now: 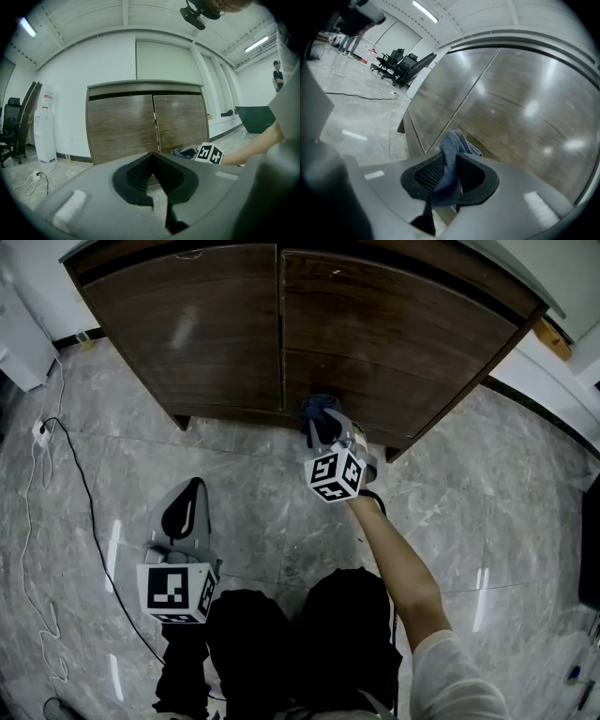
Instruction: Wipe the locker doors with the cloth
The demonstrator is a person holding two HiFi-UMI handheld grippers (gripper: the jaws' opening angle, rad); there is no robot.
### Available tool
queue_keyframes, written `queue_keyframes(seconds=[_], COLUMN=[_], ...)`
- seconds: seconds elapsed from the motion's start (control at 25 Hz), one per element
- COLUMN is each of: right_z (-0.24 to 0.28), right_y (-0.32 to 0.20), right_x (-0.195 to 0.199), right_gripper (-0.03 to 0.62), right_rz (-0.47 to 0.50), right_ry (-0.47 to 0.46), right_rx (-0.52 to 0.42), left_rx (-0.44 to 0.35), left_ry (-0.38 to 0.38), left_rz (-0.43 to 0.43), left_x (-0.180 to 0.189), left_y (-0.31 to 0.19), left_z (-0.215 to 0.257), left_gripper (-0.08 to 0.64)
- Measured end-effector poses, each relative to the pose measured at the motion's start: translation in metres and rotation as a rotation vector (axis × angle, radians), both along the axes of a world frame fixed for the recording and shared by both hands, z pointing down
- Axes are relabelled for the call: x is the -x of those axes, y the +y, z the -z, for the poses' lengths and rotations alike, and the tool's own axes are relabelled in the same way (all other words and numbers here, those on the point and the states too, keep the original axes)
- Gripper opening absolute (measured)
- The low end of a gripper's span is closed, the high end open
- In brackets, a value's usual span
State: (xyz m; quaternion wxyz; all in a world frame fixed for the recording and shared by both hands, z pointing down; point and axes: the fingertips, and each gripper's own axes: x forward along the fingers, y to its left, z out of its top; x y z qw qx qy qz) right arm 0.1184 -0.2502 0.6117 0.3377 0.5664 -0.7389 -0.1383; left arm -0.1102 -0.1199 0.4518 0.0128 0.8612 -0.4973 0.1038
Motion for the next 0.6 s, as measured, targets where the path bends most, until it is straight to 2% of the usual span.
queue_keyframes(seconds=[0.32, 0.6], right_z=[0.07, 0.154], right_y=[0.016, 0.019], right_x=[0.011, 0.031], right_gripper=[0.089, 0.087], right_rz=[0.033, 0.052], right_ry=[0.038, 0.026], right_rx=[-0.146, -0.27], left_rx=[-0.008, -0.01], left_ry=[0.016, 0.028], left_rz=[-0.013, -0.002], left_x=[-0.003, 0.005], left_y=[0.006, 0.009], left_z=[0.001, 0.004], left_gripper=[0.003, 0.003])
